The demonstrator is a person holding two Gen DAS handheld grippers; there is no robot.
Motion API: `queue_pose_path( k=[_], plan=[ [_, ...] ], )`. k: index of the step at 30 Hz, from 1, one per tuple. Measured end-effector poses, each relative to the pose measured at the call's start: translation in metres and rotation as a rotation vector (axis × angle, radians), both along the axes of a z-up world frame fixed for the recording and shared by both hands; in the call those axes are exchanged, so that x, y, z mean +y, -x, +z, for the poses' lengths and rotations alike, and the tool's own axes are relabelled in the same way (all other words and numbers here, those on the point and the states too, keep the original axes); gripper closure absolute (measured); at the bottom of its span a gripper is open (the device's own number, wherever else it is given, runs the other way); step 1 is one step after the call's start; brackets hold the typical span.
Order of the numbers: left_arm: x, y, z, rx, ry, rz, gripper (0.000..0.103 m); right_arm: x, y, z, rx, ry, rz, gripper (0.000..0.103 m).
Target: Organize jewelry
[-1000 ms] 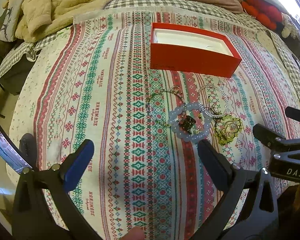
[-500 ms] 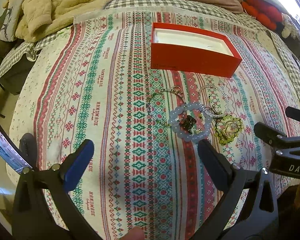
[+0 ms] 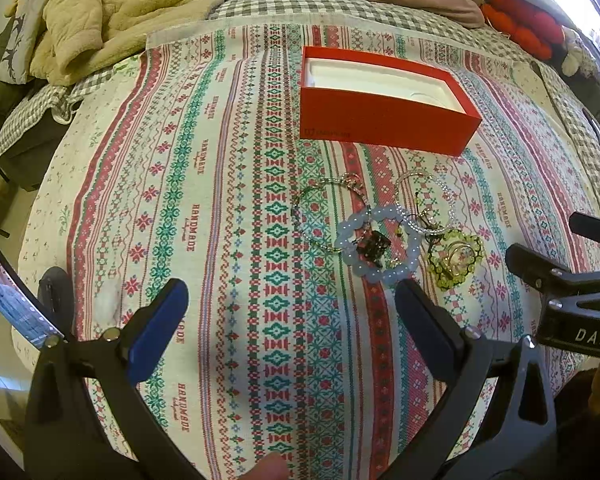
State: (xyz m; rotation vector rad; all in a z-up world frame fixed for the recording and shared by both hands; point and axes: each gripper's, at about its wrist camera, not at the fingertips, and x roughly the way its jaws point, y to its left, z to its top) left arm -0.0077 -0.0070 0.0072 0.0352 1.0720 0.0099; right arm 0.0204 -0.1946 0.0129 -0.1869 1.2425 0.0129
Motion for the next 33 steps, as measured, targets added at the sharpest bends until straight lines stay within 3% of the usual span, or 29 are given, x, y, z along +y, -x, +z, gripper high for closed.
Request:
queue_pose_path(
  k=[33],
  plan=[
    [0.0009,0.0020,0.0069,-0.033,0.004,0.002,0.000,-0.0004,-0.0009,0.0006,-0.004,-0.001,-0.006,0.000]
  ],
)
